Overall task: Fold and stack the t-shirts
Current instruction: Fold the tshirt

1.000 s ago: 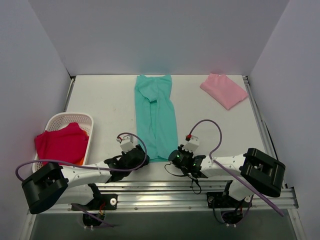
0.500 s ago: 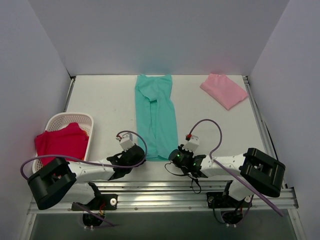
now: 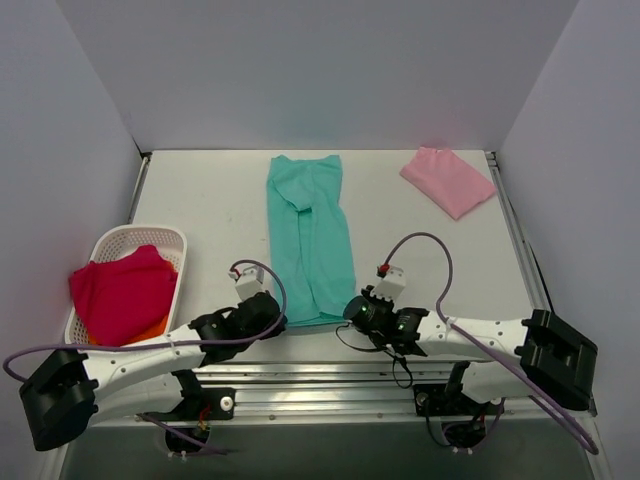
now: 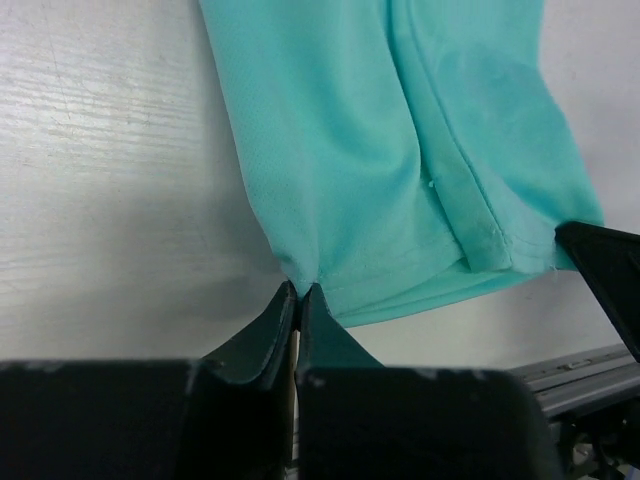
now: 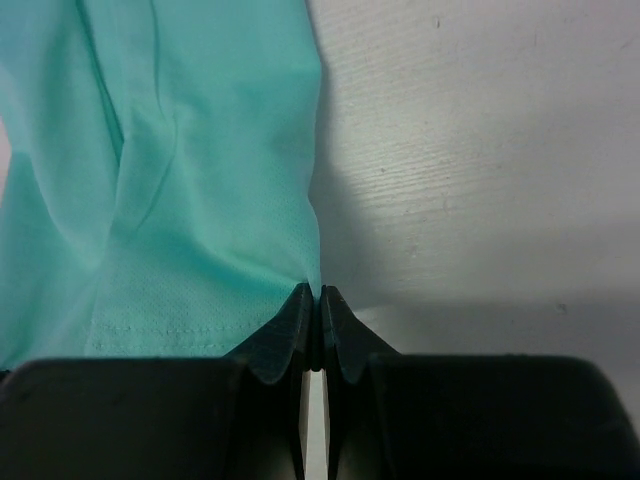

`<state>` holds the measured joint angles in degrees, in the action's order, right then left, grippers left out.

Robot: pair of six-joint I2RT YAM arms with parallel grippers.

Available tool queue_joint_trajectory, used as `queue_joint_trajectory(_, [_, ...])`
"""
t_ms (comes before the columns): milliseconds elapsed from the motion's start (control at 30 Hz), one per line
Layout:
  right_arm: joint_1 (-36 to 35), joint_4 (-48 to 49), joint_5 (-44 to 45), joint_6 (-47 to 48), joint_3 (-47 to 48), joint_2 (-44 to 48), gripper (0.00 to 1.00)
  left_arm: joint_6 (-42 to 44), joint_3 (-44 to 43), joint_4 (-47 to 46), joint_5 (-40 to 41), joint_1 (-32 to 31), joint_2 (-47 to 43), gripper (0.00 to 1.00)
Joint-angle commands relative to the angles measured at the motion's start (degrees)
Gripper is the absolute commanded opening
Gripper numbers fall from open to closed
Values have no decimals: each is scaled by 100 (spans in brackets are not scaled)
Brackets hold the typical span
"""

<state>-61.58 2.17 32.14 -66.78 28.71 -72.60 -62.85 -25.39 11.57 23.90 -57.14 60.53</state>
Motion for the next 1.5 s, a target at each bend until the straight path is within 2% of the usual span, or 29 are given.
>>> queue_joint_trajectory(0, [-29, -876, 416, 148, 301, 369, 0, 185, -352, 819, 27, -25, -532, 2])
queue_joint_trajectory(267, [-38, -1263, 784, 551, 1145, 334, 0, 528, -1126, 1374, 483, 19, -833, 2])
queue_joint_trajectory(633, [427, -1307, 1365, 1264, 2586, -623, 0, 1196, -1925, 891, 353, 827, -490, 2])
queue_joint_trajectory(800, [805, -1220, 1374, 1519, 3070, -958, 0, 1424, -2207, 724, 63, 1319, -42, 2])
queue_joint_trajectory(1067, [1420, -965, 1111, 1958, 3667, -1695, 0, 1469, -2479, -67, -579, 1873, 967, 2])
queue_joint_trajectory(1467, [2229, -693, 469, 2293, 4766, -3101, 0, 1715, -3604, -436, -1054, 2752, 2629, 2])
